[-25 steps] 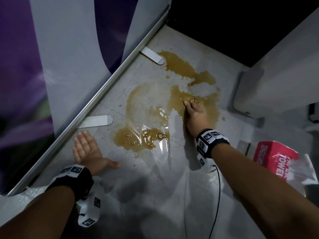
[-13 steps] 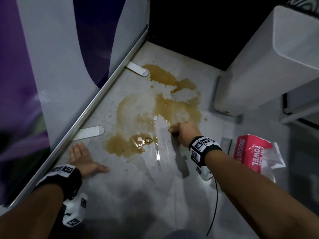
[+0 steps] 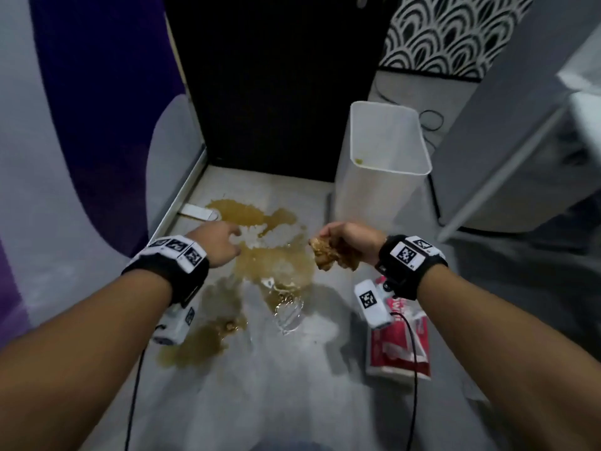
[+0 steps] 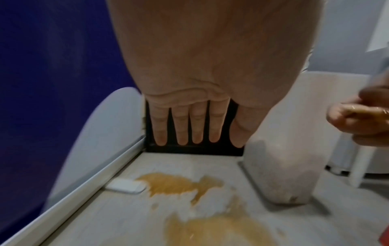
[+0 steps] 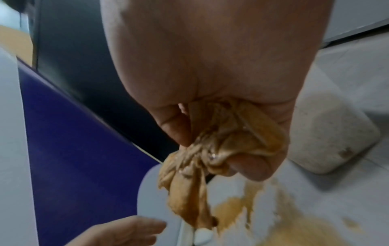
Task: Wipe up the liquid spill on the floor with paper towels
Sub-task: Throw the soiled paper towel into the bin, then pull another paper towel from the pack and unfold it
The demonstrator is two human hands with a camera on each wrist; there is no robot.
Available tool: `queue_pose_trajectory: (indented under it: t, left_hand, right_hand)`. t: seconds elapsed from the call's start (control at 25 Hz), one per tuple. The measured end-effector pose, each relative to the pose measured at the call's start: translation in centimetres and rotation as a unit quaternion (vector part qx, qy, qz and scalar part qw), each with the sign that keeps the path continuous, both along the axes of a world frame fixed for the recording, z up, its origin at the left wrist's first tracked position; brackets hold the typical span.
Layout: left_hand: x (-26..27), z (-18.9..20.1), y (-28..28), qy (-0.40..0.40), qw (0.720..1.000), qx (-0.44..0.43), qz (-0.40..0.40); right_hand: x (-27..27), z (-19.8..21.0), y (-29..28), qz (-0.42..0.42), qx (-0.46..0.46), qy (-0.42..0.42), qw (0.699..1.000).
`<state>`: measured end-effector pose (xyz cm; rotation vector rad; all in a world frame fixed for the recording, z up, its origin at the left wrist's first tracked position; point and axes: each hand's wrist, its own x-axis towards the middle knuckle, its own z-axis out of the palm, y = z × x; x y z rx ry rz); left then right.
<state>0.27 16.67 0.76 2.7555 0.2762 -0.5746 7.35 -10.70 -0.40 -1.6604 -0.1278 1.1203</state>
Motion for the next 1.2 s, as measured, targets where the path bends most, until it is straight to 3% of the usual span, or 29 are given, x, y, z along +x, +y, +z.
queue_pose_trajectory:
  t: [0.08,0.2,0.28,0.4,0.6,0.76,0.88,0.96,1.04,1.12,1.2]
  left_hand:
    - [2.9,2.2,-3.9,-0.054,0.998,0.010,-0.038]
    - [5.8,4.9,-9.2,-0.106,0.992,0.011,-0.064]
    - [7.2,6.4,-12.8,-0.142,0.987,-0.009,-0.073]
    - [8.8,7.1,-17.0,-0.149,0.982,-0.020,-0.117]
    - [9.5,5.6,-18.7,-0.082,0.977,0.023,-0.195]
    - [9.3,5.5,-18.8,-0.075,0.977,0.048,-0.194]
    - [9.6,5.5,-19.0,-0.064,0.979,0.045,-0.190]
    - [9.6,5.3,-18.9,-0.060,0.979,0.045,-0.190]
    - [9.5,5.0,-18.7,-0.061,0.979,0.038,-0.190]
    - [9.3,4.6,-18.6,-0.068,0.979,0.030,-0.188]
    - [9.1,4.3,-18.5,-0.093,0.978,0.039,-0.183]
  right_hand:
    - [1.0,2.8,-1.5,-0.063,0.082,0.048,0.993]
    - [2.7,7.0,-3.4,-0.181,0.133,-0.021,0.974]
    - [4.2,8.7,-4.6,-0.287,0.165,-0.091,0.939]
    - [6.2,9.6,-5.6,-0.440,0.171,-0.178,0.864]
    - [7.4,7.8,-5.4,-0.498,0.130,-0.323,0.794]
    - [8.4,5.7,-4.4,-0.466,0.054,-0.472,0.746]
    - [9.3,3.6,-4.4,-0.335,-0.099,-0.591,0.727]
    - [9.2,2.9,-4.8,-0.221,-0.272,-0.590,0.727]
    - [8.8,2.9,-5.2,-0.155,-0.368,-0.567,0.720]
    - [8.3,3.0,-6.2,-0.146,-0.356,-0.573,0.724]
    - [7.0,3.1,-7.8,-0.178,-0.287,-0.620,0.708]
